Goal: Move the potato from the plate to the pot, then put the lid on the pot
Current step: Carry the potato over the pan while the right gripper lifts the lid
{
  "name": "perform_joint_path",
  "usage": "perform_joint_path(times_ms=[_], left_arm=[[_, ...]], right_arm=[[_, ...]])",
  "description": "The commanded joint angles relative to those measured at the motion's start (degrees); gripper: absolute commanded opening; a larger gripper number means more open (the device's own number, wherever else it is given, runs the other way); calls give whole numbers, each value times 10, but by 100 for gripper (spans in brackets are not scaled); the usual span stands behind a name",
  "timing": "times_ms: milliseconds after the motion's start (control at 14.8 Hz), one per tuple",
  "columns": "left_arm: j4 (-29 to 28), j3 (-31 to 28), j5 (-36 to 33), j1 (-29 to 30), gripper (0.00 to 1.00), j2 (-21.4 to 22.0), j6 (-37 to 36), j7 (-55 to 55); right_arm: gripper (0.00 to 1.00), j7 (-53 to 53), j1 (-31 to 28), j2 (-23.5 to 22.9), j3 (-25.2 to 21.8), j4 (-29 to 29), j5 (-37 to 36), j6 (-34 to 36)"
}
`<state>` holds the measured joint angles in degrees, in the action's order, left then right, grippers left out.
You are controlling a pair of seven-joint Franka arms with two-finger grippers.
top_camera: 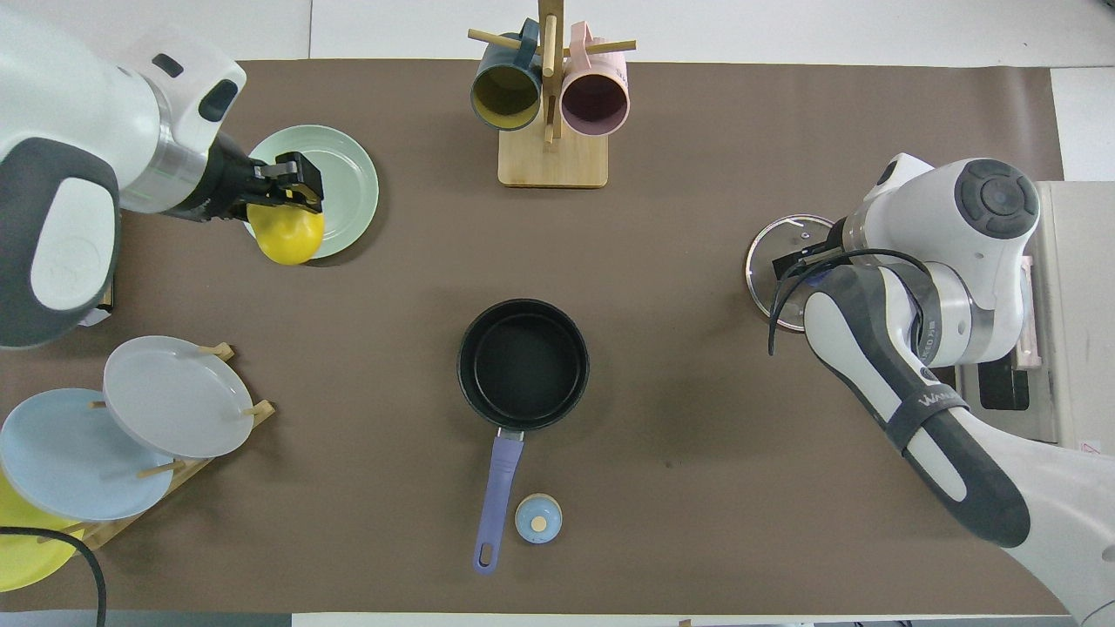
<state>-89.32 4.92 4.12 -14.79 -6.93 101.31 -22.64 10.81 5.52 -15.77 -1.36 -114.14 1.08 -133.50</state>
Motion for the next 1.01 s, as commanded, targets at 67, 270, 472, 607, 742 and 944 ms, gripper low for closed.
perform_joint_path(times_ms=[67, 270, 472, 607, 742, 944], left_arm=[[-124, -7, 5, -102, 0, 60, 65, -114], [-197, -8, 5, -160, 0, 64, 152, -151], [-253, -9, 5, -190, 0, 46, 228, -155], [-277, -9, 5, -202, 0, 32, 265, -156], [-280, -9, 5, -211, 0, 24, 275, -161], [-295, -9, -1, -212, 0, 20, 281, -161]], right_arm=[[100, 12, -11, -2, 4, -6, 2, -11], [84, 13, -12, -2, 3, -6, 1, -9], [77, 13, -12, -1, 4, -13, 1, -10], [75, 13, -12, 0, 4, -13, 2, -9], [59, 14, -12, 0, 4, -13, 1, -7], [45, 14, -11, 0, 4, -8, 1, 1]])
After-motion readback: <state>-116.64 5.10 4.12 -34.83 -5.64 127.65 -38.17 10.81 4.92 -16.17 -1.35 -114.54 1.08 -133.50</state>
